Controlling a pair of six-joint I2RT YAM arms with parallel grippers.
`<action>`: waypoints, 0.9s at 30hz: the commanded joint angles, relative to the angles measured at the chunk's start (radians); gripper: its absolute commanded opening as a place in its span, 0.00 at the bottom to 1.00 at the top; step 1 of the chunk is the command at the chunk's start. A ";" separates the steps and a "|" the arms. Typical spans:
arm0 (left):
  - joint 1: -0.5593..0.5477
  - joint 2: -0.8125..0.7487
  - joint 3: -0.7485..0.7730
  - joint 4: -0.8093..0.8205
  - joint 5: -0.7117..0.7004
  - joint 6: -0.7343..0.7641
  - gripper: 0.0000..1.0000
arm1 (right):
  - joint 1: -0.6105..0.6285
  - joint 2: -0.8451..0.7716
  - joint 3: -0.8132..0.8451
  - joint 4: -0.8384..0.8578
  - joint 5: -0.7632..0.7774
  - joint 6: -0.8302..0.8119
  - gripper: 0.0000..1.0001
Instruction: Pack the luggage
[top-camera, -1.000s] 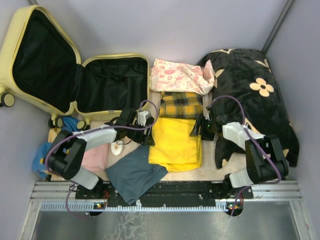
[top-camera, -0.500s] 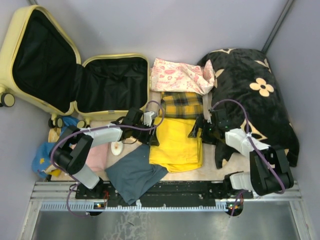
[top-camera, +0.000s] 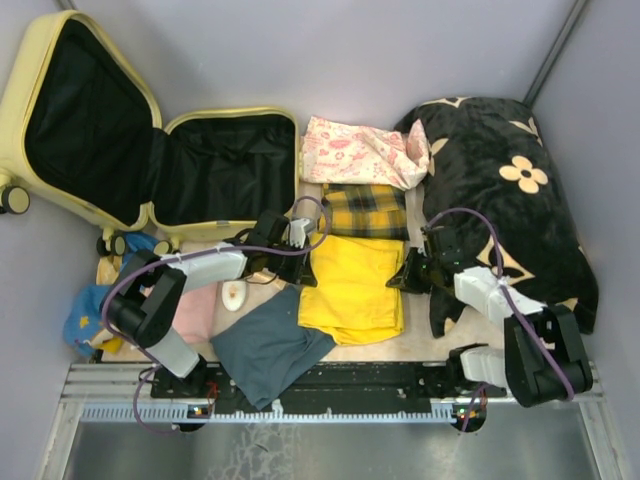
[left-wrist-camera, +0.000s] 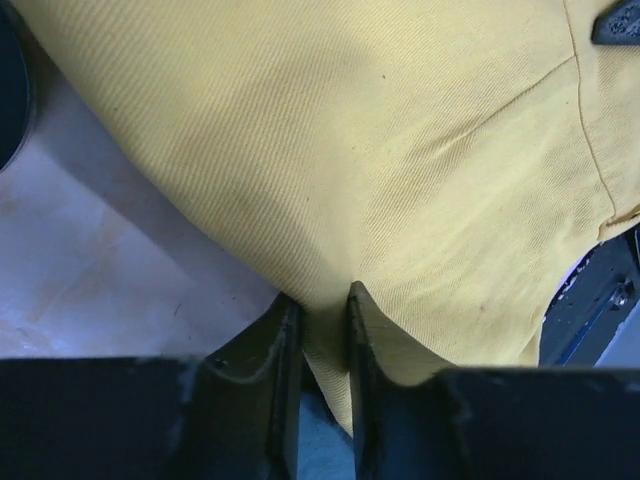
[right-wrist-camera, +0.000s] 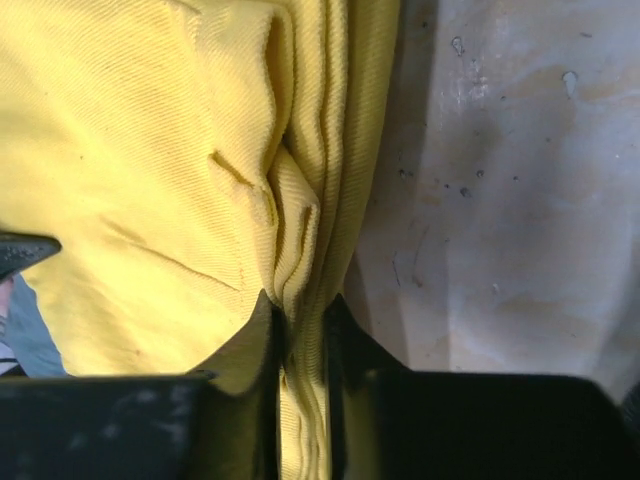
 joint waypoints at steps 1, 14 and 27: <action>-0.030 -0.029 0.053 -0.013 0.015 0.004 0.20 | 0.016 -0.092 -0.016 -0.042 -0.004 0.020 0.00; 0.015 -0.182 0.295 -0.230 0.061 0.173 0.00 | 0.017 -0.265 0.302 -0.272 0.031 -0.092 0.00; 0.256 -0.269 0.511 -0.340 0.018 0.240 0.00 | 0.114 -0.016 0.718 -0.070 0.011 -0.060 0.00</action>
